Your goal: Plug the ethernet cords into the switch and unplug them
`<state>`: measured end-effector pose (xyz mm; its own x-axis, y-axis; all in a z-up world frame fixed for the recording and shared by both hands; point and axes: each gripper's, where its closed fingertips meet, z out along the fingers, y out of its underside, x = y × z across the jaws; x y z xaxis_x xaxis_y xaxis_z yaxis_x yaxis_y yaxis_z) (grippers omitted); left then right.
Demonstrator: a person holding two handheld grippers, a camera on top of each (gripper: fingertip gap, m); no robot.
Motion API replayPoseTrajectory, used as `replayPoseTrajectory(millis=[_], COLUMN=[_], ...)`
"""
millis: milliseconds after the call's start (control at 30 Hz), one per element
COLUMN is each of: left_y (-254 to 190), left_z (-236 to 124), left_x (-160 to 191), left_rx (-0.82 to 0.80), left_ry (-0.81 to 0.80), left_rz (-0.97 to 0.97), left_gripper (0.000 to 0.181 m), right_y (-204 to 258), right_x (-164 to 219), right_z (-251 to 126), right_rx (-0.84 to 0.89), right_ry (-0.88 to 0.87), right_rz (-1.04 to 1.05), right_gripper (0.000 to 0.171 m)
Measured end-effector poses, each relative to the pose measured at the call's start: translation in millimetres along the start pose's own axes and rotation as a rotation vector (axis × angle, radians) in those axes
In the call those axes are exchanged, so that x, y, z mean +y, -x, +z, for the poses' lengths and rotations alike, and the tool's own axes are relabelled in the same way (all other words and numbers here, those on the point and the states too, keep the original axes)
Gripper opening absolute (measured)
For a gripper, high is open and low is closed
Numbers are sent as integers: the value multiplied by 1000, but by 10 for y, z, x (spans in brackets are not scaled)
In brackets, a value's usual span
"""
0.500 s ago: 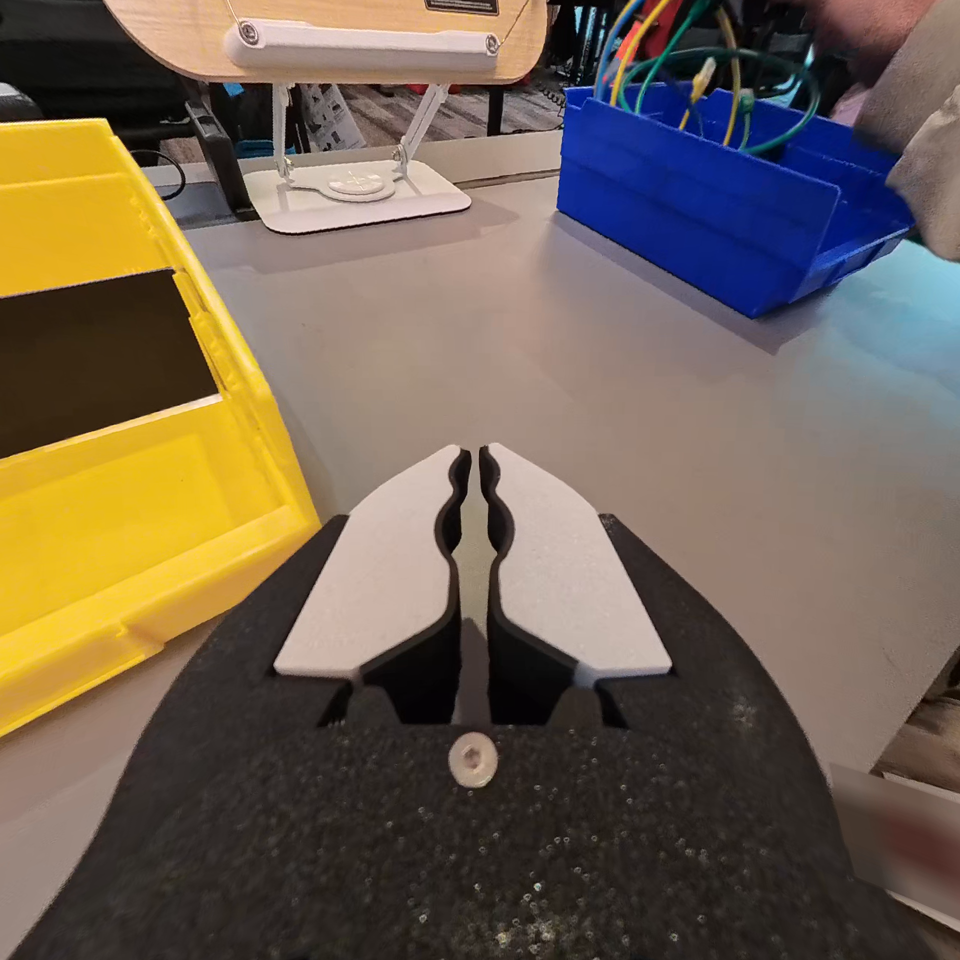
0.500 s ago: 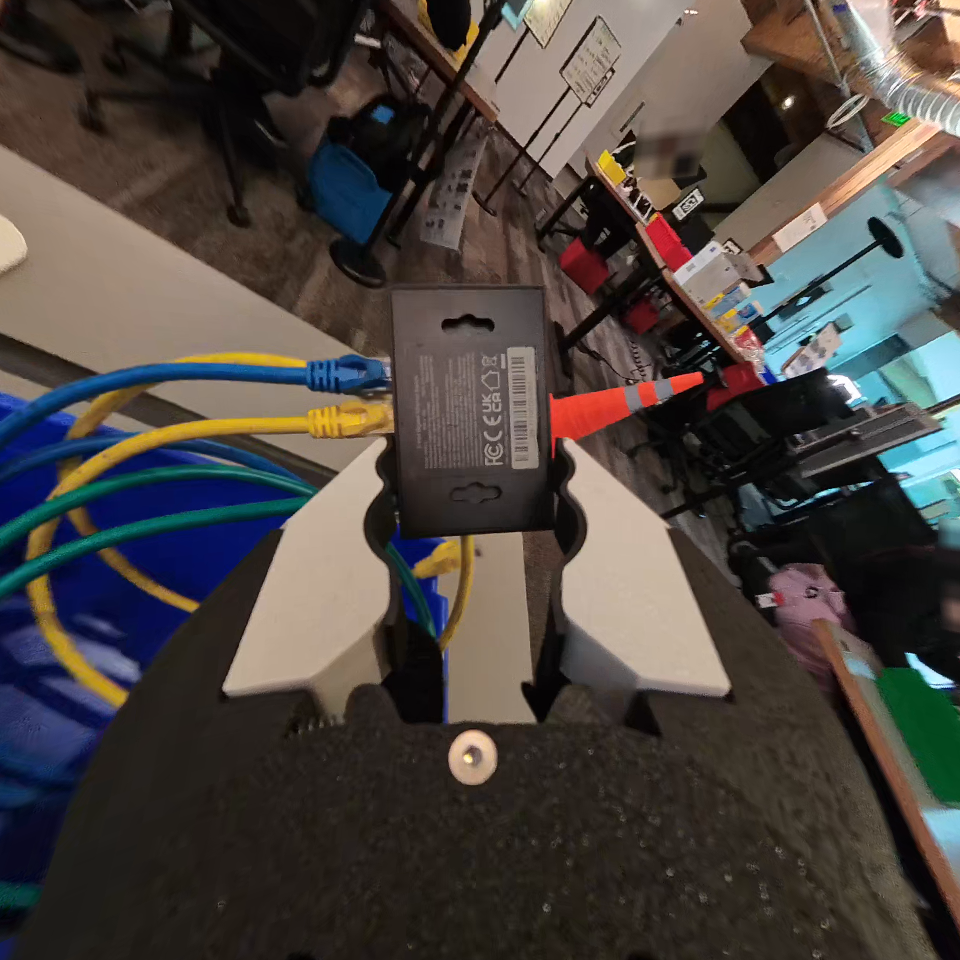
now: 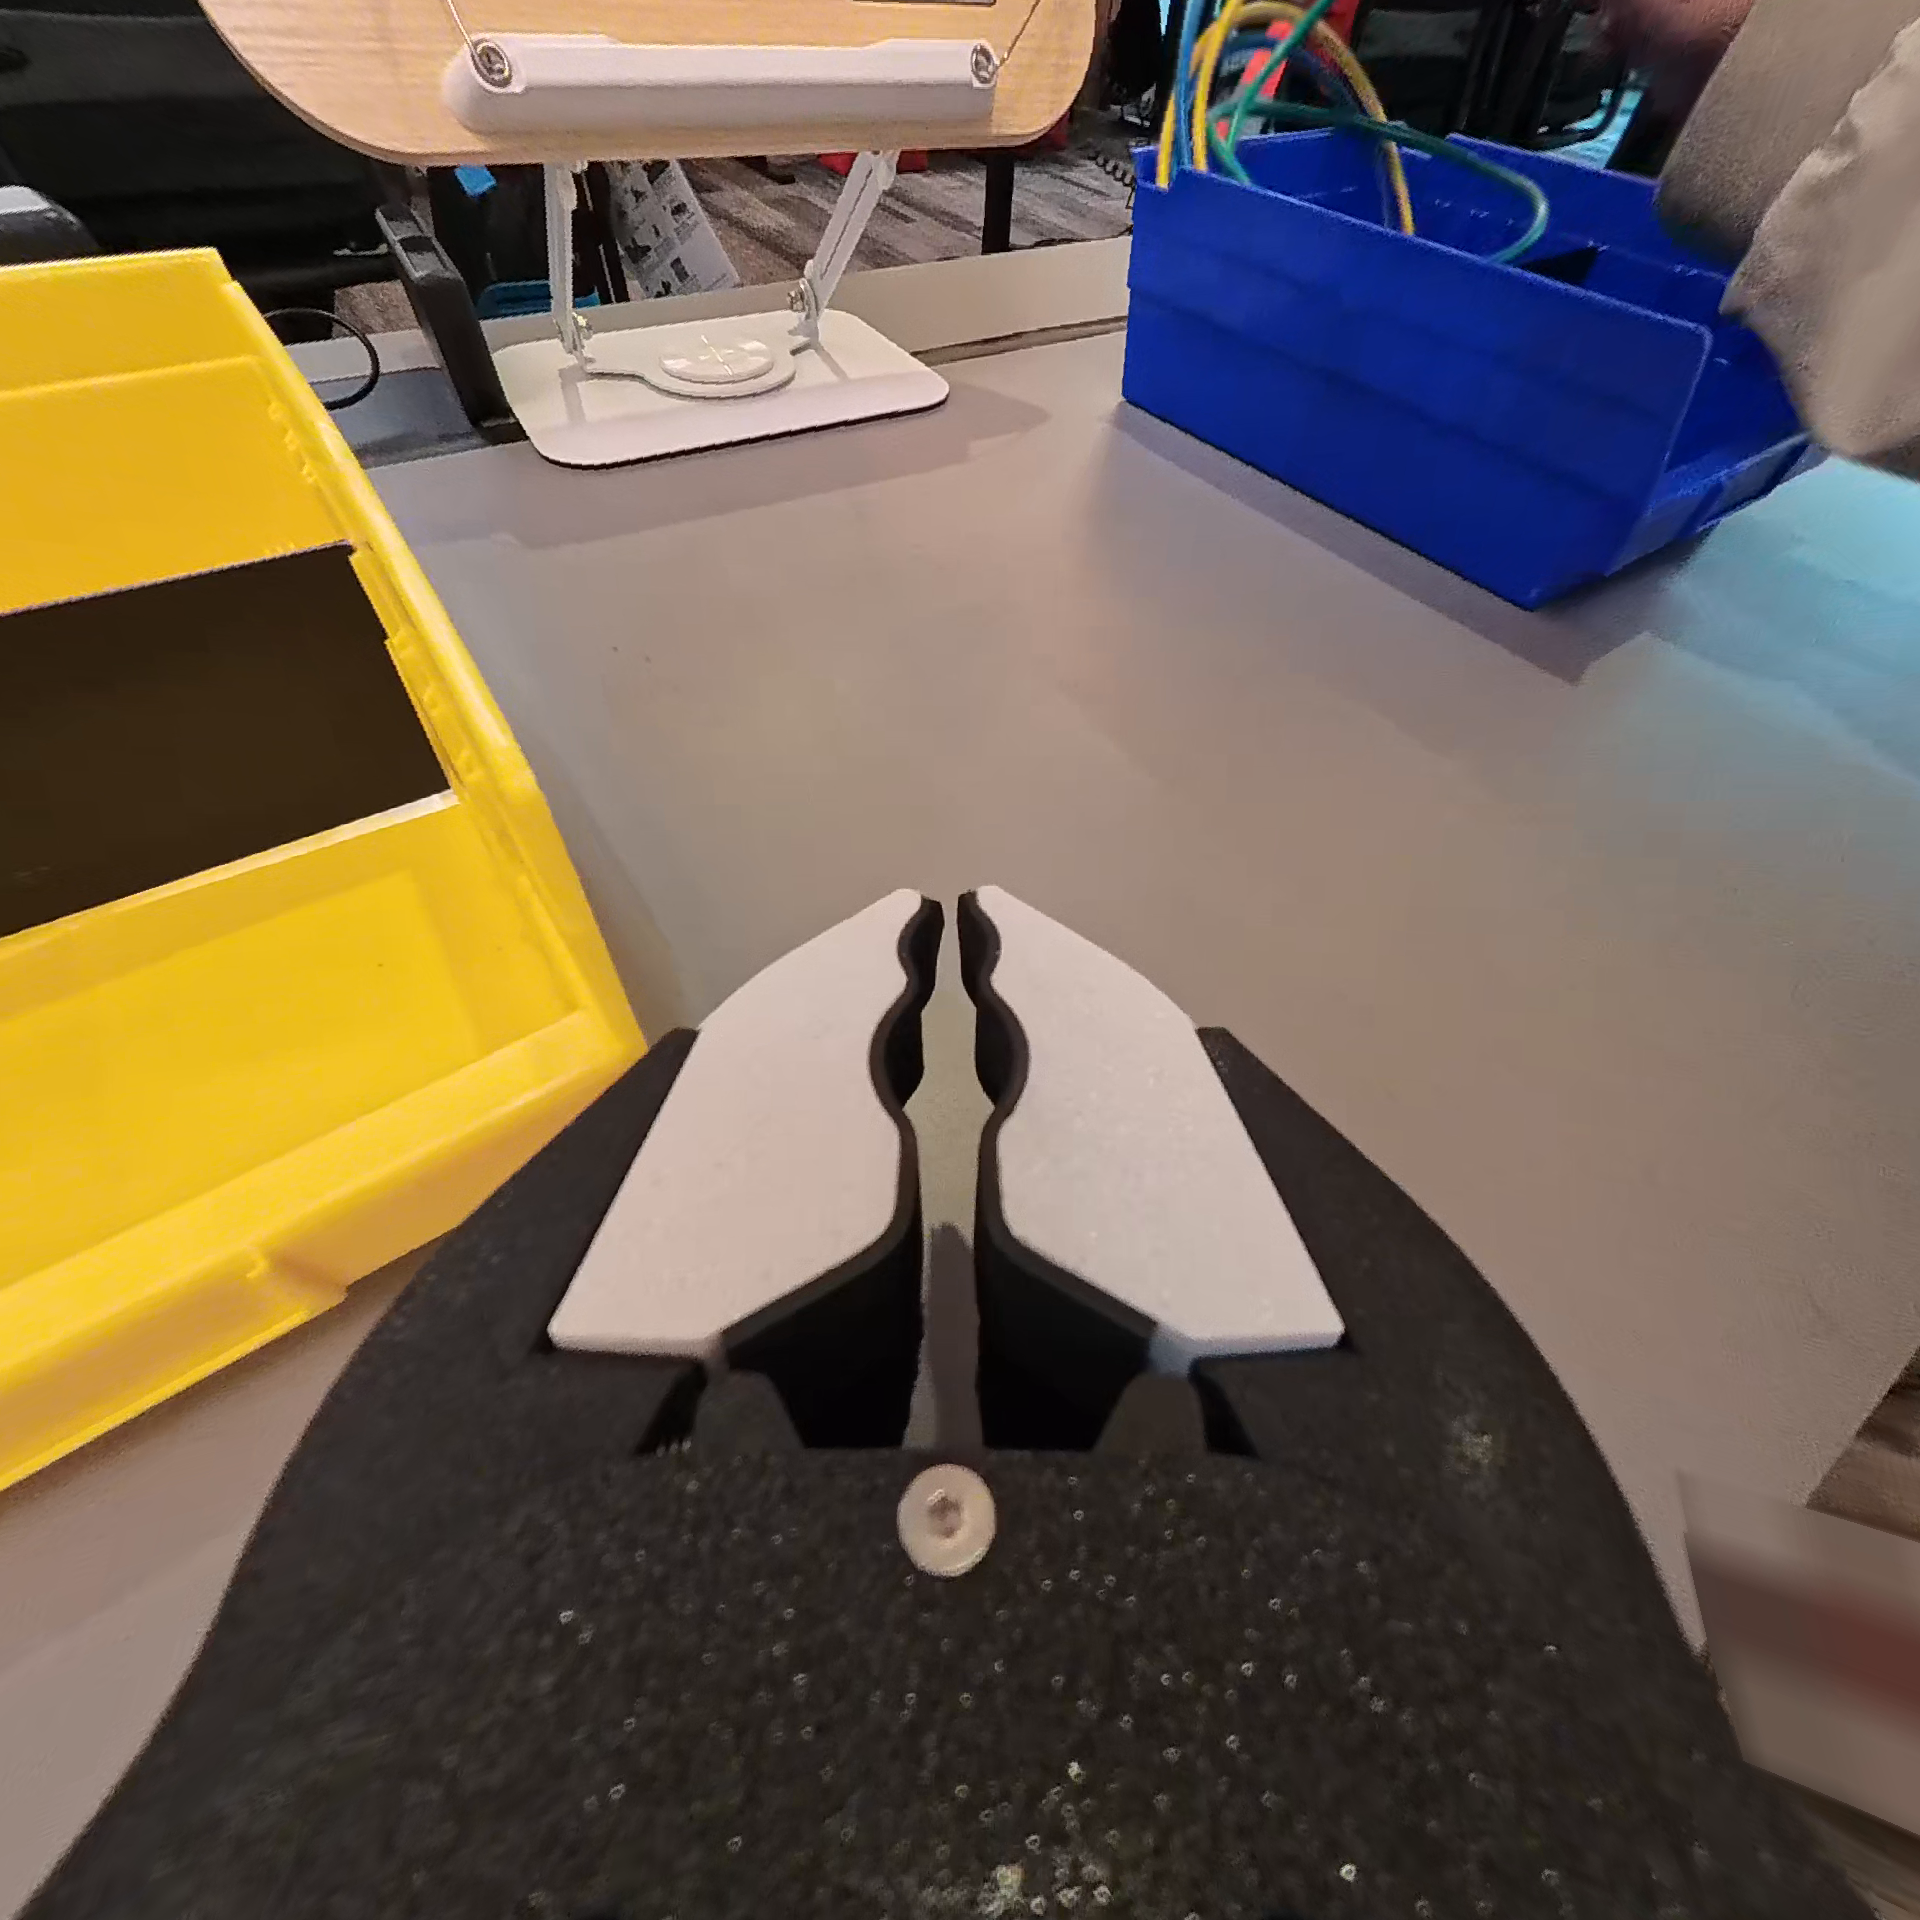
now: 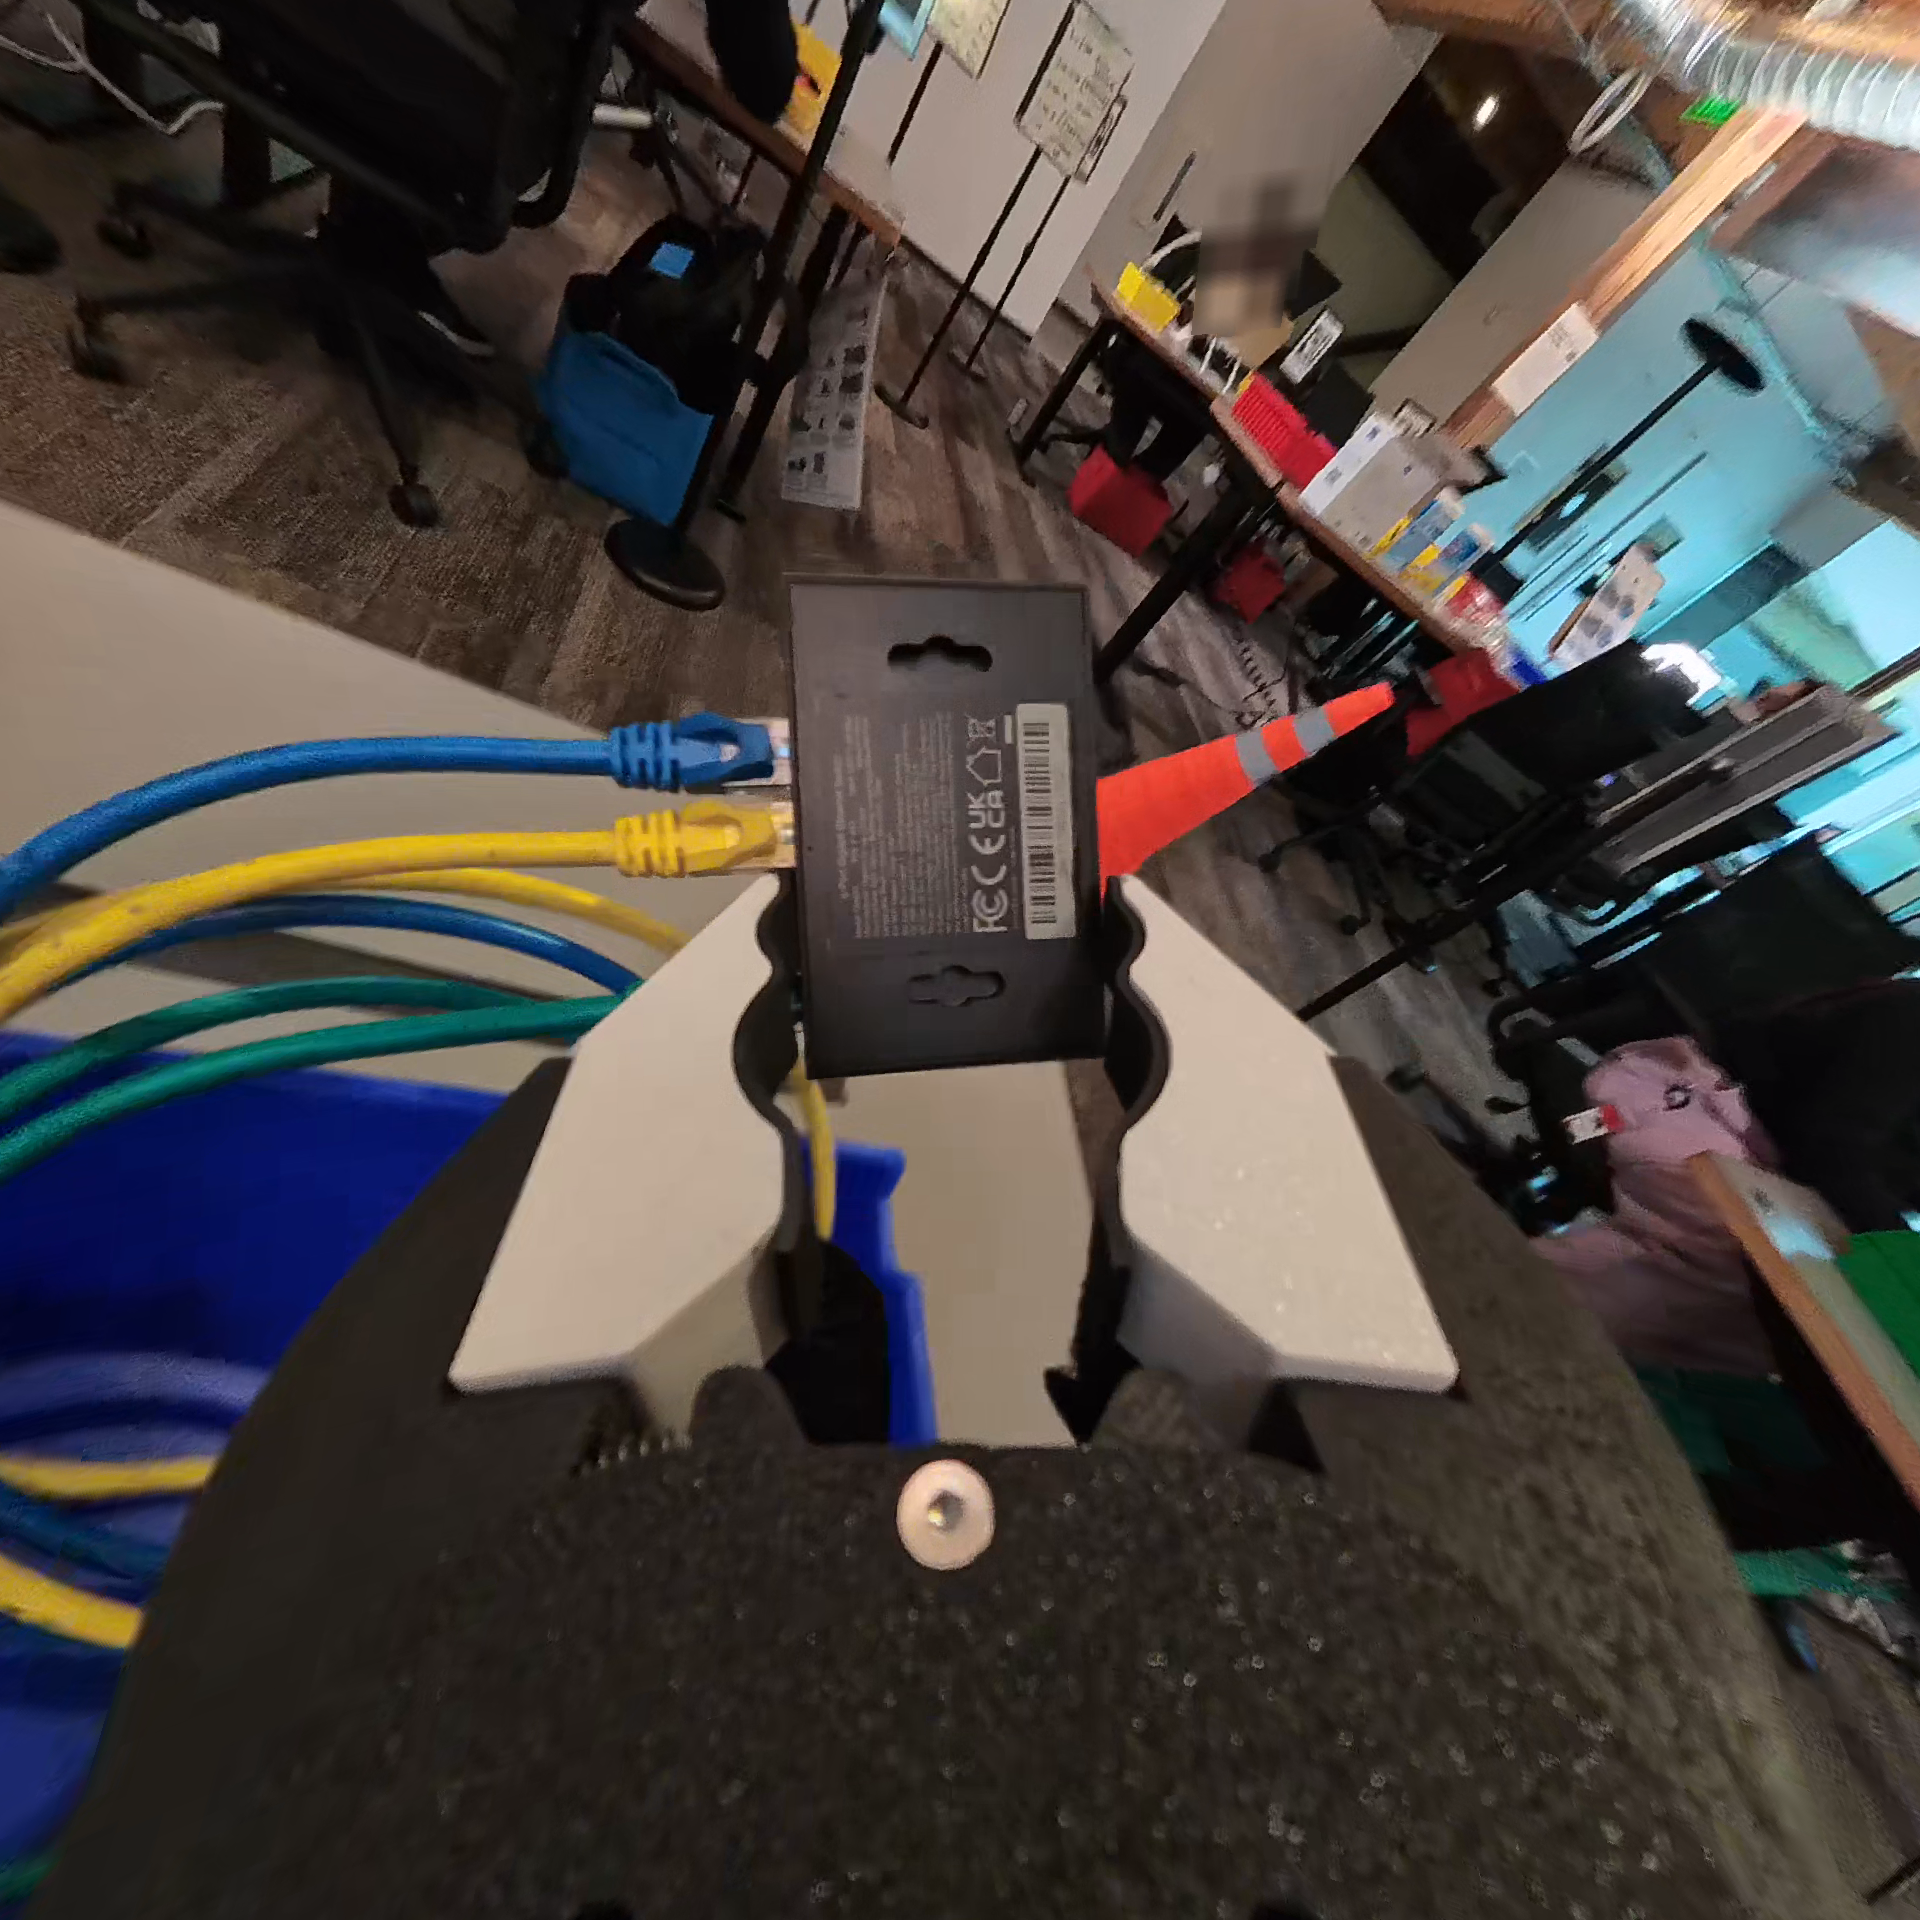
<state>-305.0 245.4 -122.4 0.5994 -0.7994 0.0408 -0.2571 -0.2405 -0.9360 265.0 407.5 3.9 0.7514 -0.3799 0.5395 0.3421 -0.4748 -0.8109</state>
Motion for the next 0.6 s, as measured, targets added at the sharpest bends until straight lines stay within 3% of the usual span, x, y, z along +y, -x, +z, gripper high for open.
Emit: replayPoseTrajectory(millis=[333, 600], left_y=[-31, -70], left_z=[27, 24], left_x=[7, 1], left_rx=[18, 20], left_ry=[2, 6], left_rz=[-4, 18], left_gripper=[3, 3], right_y=[302, 433], right_x=[817, 1011], right_z=[-271, -348], right_rx=[-70, -223], right_ry=[162, 485], right_rz=[163, 93], right_gripper=[58, 58])
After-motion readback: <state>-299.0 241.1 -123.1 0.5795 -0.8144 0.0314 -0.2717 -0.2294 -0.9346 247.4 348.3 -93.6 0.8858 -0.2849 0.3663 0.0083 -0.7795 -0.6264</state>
